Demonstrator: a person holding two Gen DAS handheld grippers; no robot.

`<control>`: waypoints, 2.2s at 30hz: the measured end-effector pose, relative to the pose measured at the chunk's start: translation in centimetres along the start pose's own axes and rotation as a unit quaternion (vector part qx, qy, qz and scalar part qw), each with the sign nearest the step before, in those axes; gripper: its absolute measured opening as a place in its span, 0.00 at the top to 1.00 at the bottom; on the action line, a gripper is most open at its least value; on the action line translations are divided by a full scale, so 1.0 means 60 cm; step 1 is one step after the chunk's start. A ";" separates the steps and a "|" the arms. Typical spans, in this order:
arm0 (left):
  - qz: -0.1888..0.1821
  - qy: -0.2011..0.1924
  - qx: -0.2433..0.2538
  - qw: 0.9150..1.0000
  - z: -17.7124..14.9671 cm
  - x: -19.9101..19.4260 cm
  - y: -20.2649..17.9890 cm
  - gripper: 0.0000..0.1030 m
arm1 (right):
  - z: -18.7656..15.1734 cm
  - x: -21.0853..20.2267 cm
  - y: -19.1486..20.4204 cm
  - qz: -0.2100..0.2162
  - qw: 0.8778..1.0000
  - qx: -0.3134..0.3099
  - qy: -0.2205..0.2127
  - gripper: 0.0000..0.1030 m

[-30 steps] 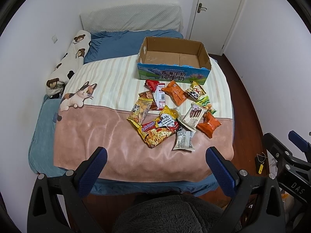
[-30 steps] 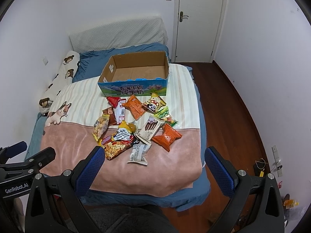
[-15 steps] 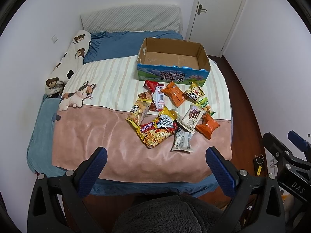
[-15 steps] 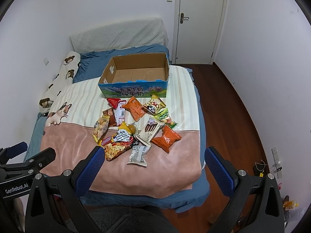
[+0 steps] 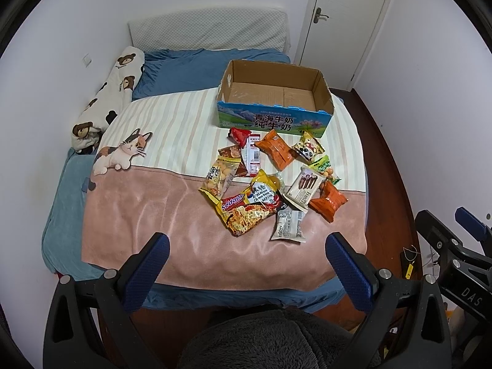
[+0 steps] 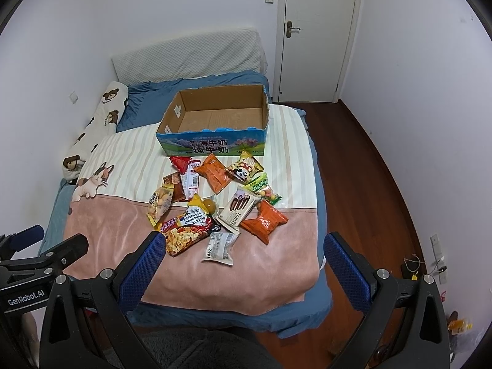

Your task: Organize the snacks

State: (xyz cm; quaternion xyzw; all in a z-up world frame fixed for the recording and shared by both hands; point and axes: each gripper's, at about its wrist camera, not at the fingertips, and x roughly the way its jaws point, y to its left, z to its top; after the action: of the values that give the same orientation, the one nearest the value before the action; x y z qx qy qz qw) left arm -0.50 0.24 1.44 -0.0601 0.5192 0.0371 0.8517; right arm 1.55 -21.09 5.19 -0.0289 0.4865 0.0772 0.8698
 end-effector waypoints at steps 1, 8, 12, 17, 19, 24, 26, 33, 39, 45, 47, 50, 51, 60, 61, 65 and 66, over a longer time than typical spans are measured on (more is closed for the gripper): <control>-0.001 0.000 0.000 1.000 0.000 0.000 0.001 0.00 | 0.000 0.000 0.000 0.000 1.000 0.001 0.000 0.00; -0.002 0.000 0.000 1.000 0.000 0.000 0.000 0.00 | 0.003 0.001 -0.001 0.001 1.000 0.001 0.000 0.00; -0.002 0.000 -0.001 1.000 0.003 0.001 -0.002 0.00 | 0.008 0.003 -0.002 0.001 1.000 0.001 0.001 0.00; 0.000 -0.003 0.000 1.000 0.005 0.004 -0.004 0.00 | 0.012 0.012 -0.003 0.005 1.000 0.005 0.005 0.00; 0.010 -0.010 0.005 1.000 0.012 0.015 -0.007 0.00 | 0.013 0.032 -0.002 0.007 1.000 0.011 0.013 0.00; 0.046 -0.009 0.031 0.998 0.032 0.097 0.009 0.00 | 0.009 0.120 -0.007 0.015 0.998 0.035 0.047 0.00; 0.066 0.002 0.059 0.996 0.038 0.147 0.015 0.00 | 0.002 0.174 -0.008 0.012 0.996 0.045 0.071 0.00; 0.082 0.084 0.161 0.980 0.041 0.351 0.019 0.00 | -0.056 0.389 -0.017 0.042 0.980 0.093 0.171 0.00; 0.048 0.142 0.261 0.953 0.028 0.511 -0.038 0.00 | -0.090 0.511 -0.036 0.043 0.968 0.132 0.210 0.00; 0.007 0.209 0.344 0.915 -0.006 0.632 -0.086 0.01 | -0.107 0.547 -0.059 0.035 0.961 0.161 0.223 0.00; -0.007 0.212 0.350 0.912 -0.006 0.650 -0.089 0.09 | -0.105 0.552 -0.057 0.032 0.961 0.158 0.224 0.00; -0.027 0.199 0.313 0.928 0.011 0.647 -0.075 0.13 | -0.087 0.564 -0.050 0.031 0.962 0.159 0.220 0.01; -0.032 0.199 0.292 0.935 0.018 0.642 -0.065 0.13 | -0.078 0.566 -0.048 0.034 0.962 0.162 0.216 0.02; -0.040 0.228 -0.009 0.973 0.049 0.639 0.101 0.12 | 0.016 0.703 0.003 0.009 0.953 0.191 0.236 0.19; -0.045 0.228 -0.012 0.973 0.049 0.640 0.108 0.12 | 0.020 0.723 0.008 0.004 0.950 0.191 0.246 0.20; -0.060 0.241 0.007 0.969 0.037 0.654 0.133 0.10 | 0.020 0.774 0.030 -0.017 0.943 0.173 0.282 0.41; -0.063 0.242 0.011 0.968 0.034 0.659 0.136 0.10 | 0.021 0.773 0.038 -0.018 0.947 0.154 0.281 0.41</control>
State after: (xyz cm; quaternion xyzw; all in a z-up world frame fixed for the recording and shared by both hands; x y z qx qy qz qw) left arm 18.35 8.64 -33.31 -0.0911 0.7056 -0.0380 0.7017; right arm 26.15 -13.76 -33.55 0.0759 0.7164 -0.0257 0.6930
